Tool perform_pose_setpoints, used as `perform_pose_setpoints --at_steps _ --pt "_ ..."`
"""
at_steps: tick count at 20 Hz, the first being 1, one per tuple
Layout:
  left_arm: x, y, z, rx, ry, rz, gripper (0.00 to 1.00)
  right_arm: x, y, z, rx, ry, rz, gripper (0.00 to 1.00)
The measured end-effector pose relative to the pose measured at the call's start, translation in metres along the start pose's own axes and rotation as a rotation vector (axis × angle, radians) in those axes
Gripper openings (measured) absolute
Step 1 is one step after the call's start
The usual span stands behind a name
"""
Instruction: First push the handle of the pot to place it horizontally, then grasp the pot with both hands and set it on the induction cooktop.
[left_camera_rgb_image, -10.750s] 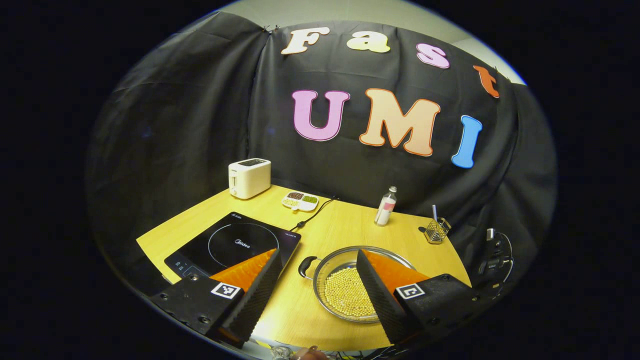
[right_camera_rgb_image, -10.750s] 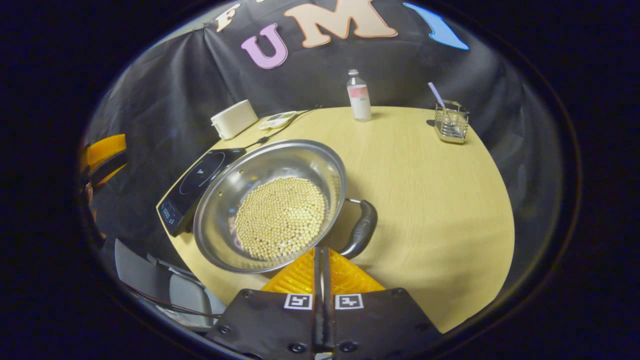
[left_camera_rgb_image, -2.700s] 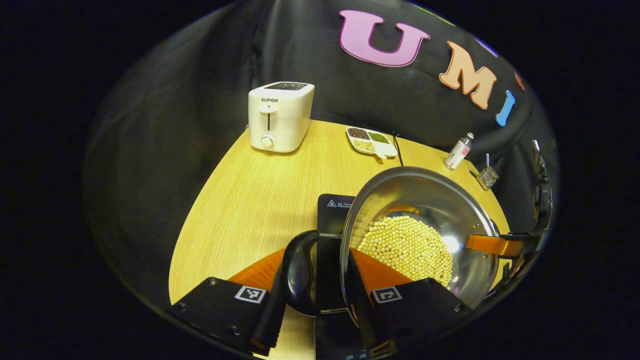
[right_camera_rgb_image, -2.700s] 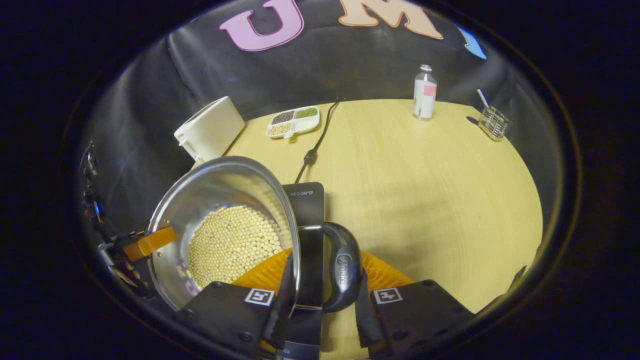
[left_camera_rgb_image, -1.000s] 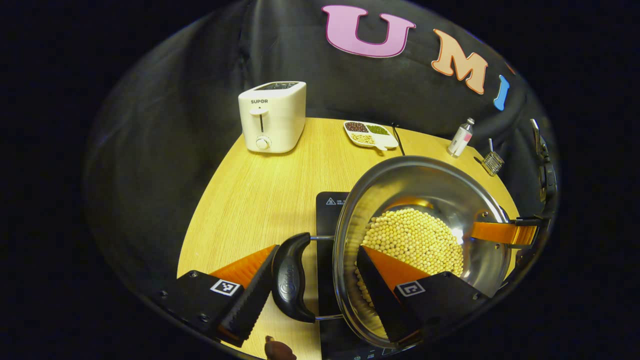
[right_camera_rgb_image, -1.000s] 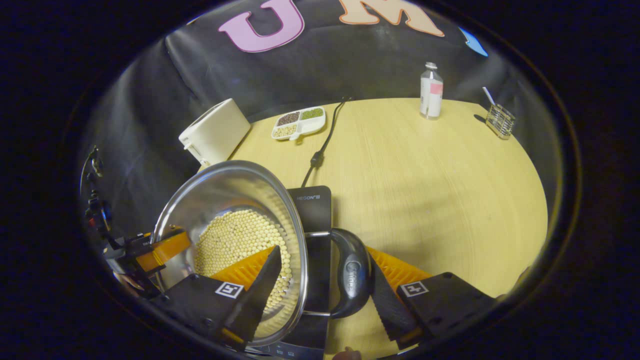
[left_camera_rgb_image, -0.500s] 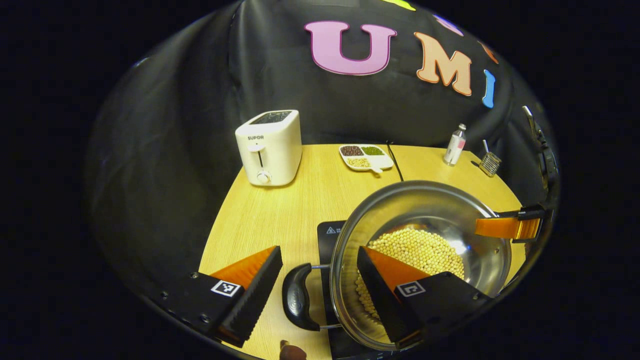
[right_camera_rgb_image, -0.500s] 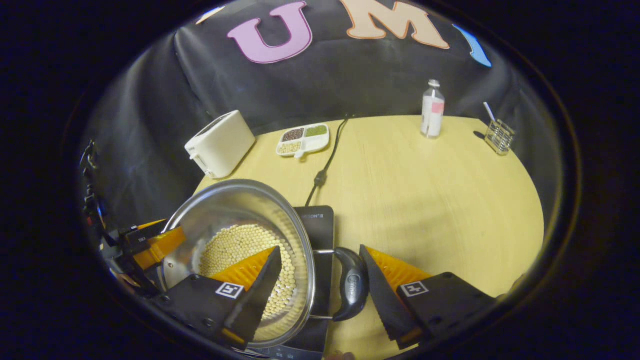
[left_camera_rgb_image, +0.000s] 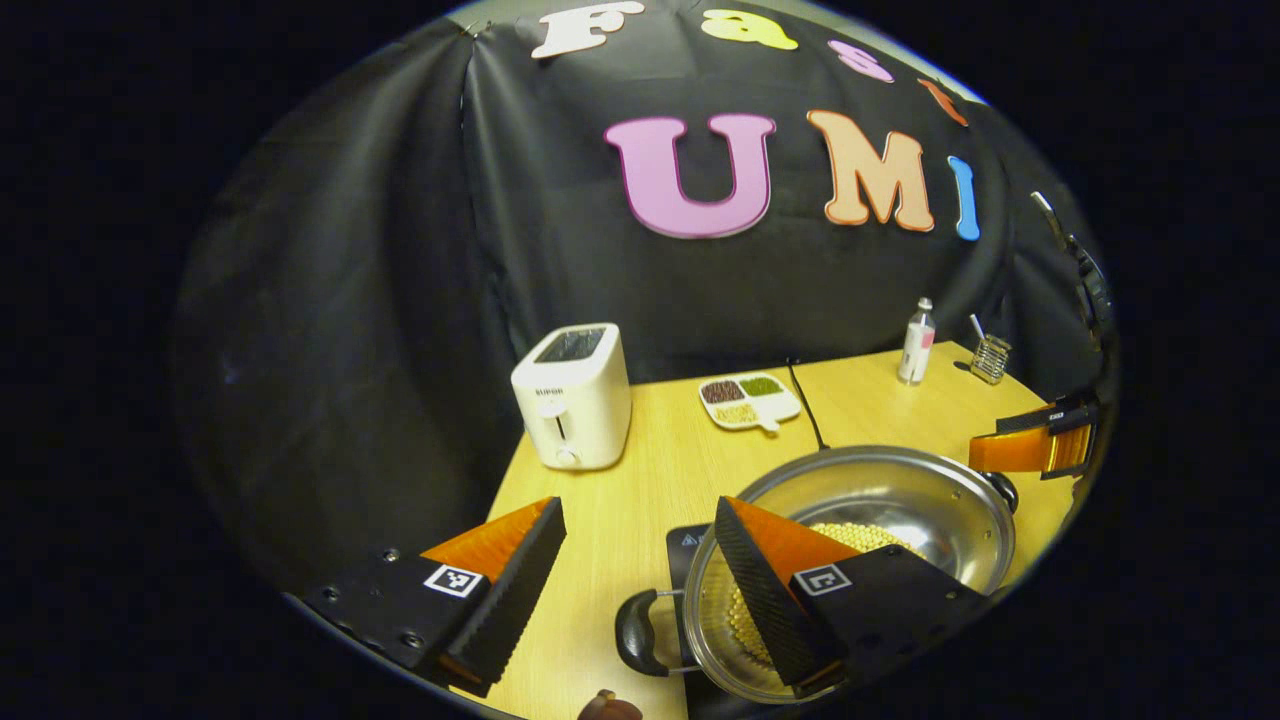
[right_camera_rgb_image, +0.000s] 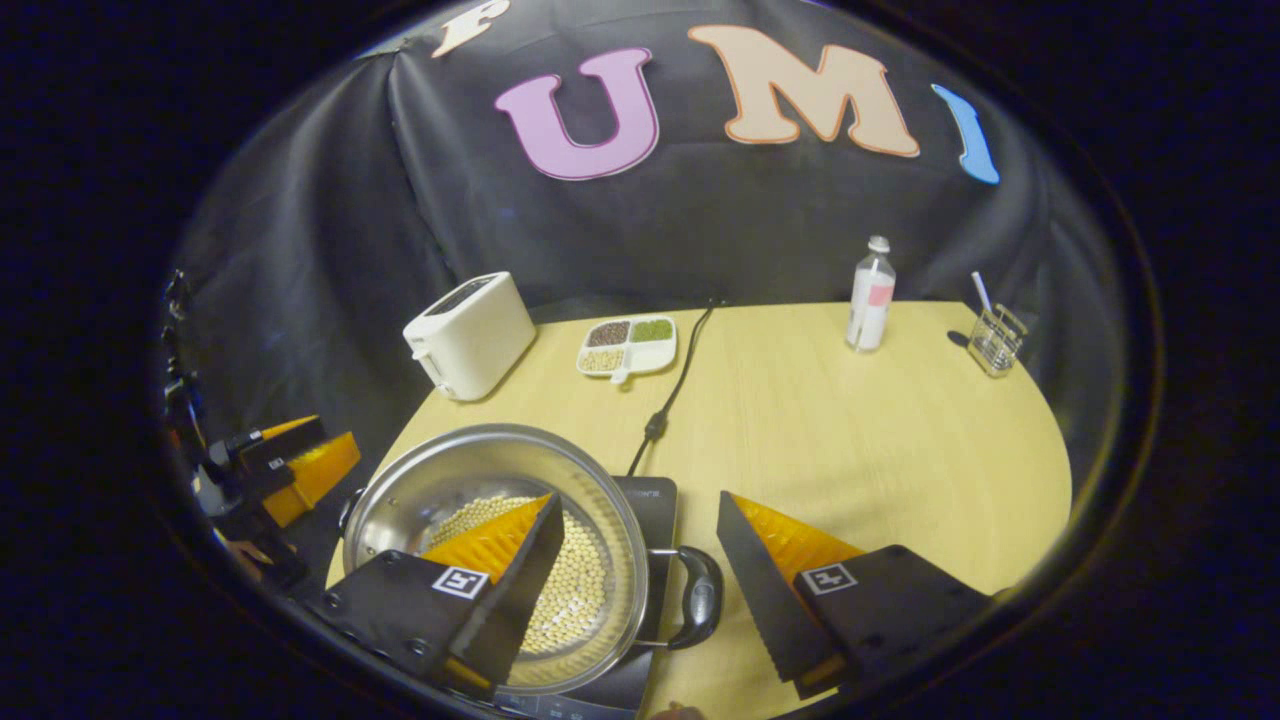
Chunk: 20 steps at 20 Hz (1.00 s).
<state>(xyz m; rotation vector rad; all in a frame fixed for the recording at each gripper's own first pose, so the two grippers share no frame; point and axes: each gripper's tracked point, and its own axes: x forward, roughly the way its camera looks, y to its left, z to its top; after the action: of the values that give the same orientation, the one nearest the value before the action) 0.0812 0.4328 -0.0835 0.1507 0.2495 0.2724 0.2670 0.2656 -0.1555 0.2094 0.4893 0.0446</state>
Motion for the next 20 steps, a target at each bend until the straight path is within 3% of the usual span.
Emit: perform_pose_setpoints --at_steps 2,7,8,9,13,20 --pt "-0.011 -0.004 0.017 0.006 -0.048 0.0 0.97 -0.011 0.002 0.012 -0.01 -0.034 0.013 0.97" --pt "-0.041 -0.028 0.06 -0.023 -0.144 0.0 0.96 -0.047 -0.004 0.047 -0.044 -0.154 0.043 0.94" --pt "-0.047 -0.035 0.068 -0.026 -0.164 -0.001 0.96 -0.055 -0.01 0.054 -0.049 -0.171 0.039 1.0" --pt "-0.051 -0.043 0.076 -0.023 -0.177 -0.006 0.96 -0.063 -0.016 0.058 -0.053 -0.182 0.038 0.94" --pt "-0.078 -0.074 0.105 -0.029 -0.229 -0.001 0.96 -0.093 -0.04 0.08 -0.058 -0.25 0.049 0.98" --pt "-0.118 -0.16 0.15 -0.097 -0.315 -0.006 0.97 -0.156 -0.101 0.111 -0.104 -0.392 0.103 0.94"
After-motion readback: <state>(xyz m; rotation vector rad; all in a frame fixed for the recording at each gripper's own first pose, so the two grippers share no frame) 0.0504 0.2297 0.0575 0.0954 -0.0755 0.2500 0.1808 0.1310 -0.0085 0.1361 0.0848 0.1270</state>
